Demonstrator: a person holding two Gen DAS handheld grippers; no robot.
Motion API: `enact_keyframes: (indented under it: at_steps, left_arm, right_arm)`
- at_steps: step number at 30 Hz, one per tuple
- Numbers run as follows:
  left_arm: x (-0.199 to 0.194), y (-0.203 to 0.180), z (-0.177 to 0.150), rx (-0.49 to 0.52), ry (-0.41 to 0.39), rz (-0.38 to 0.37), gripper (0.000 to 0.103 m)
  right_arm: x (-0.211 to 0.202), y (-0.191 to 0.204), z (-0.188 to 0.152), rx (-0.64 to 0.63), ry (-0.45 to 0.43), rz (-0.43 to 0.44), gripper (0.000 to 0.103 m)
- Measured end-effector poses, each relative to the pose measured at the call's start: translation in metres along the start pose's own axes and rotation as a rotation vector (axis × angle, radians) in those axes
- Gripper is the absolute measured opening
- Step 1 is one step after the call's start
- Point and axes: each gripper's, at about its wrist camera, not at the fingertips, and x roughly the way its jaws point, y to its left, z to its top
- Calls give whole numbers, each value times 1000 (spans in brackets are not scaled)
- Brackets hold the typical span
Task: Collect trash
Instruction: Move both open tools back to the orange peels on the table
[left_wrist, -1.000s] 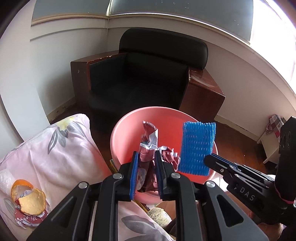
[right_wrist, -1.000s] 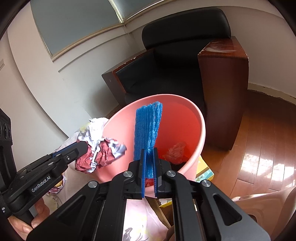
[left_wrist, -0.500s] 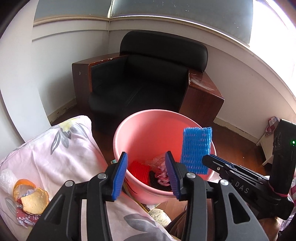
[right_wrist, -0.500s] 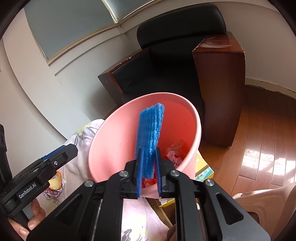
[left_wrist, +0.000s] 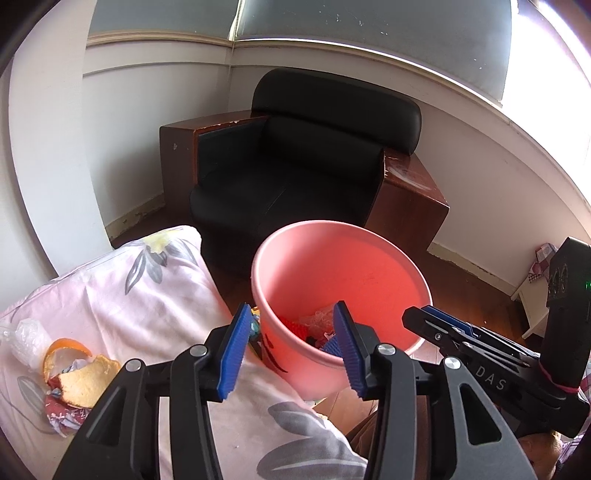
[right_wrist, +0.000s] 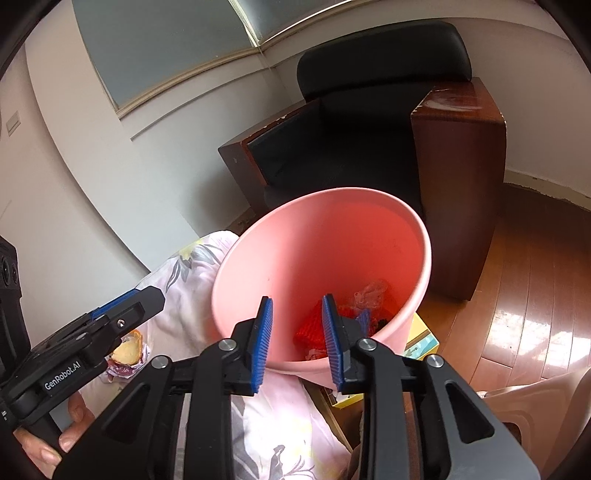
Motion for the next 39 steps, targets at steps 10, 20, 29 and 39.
enact_keyframes:
  at_steps: [10, 20, 29, 39]
  left_arm:
    - [-34, 34, -23, -40, -20, 58, 45]
    - [-76, 89, -56, -110, -30, 142, 45]
    - [-103, 139, -86, -172, -23, 229, 45]
    - [-110, 167, -100, -233, -19, 275, 42]
  right_arm:
    - [-1, 45, -14, -82, 38, 81, 28]
    - [10, 89, -33, -164, 108, 147, 28]
    - [20, 117, -46, -219, 163, 198, 28]
    - [53, 154, -48, -256, 238, 297, 29]
